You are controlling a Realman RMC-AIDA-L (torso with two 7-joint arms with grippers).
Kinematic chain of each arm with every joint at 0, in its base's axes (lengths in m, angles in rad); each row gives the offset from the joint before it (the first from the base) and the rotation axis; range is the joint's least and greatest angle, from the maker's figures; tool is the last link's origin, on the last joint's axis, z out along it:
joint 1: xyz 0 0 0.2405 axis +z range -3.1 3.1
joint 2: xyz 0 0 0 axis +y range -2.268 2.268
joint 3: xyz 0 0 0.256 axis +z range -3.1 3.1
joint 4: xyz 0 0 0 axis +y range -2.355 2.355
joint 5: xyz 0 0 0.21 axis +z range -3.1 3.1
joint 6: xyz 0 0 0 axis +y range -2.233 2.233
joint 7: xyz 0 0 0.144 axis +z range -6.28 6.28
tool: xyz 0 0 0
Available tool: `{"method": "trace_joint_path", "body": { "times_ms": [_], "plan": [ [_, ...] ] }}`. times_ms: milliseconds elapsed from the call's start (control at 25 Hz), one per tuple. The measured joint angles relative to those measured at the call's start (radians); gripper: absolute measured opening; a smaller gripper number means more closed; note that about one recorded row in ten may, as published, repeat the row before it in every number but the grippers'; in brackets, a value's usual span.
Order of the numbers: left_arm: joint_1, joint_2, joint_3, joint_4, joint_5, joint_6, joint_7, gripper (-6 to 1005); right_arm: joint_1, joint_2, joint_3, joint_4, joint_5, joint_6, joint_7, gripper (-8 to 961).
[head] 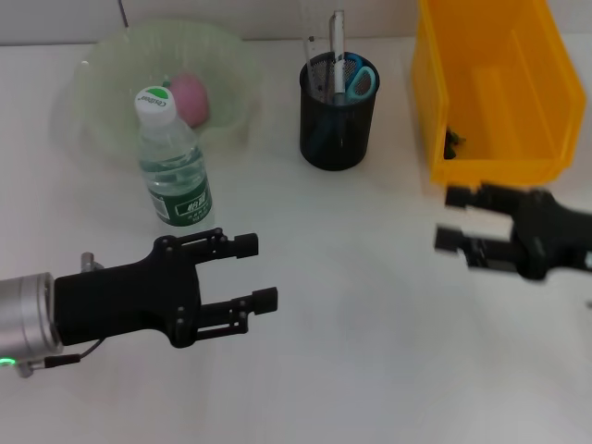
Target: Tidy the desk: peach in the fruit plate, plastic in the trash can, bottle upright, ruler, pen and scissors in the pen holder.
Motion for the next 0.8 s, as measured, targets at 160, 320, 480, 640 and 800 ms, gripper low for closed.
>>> {"method": "trace_joint_path", "body": {
  "times_ms": [160,320,480,640,800],
  "plan": [
    [0.005,0.025,0.002,0.004,0.004,0.027,-0.023,733,-0.059,0.023,0.136,0.004,-0.173,-0.158,-0.054,678],
    [-0.001,0.041,0.007,0.009,0.005,0.044,-0.055,735,-0.079,0.044,0.144,-0.005,-0.241,-0.186,-0.072,769],
    [-0.011,0.050,0.003,0.012,0.031,0.053,-0.085,736,-0.079,0.058,0.147,-0.004,-0.259,-0.189,-0.089,769],
    [-0.018,0.051,0.000,0.017,0.054,0.056,-0.112,736,-0.077,0.064,0.148,-0.013,-0.256,-0.191,-0.098,769],
    [-0.021,0.052,0.000,0.026,0.055,0.058,-0.124,736,-0.074,0.064,0.148,-0.014,-0.256,-0.196,-0.098,769]
  ]
}}
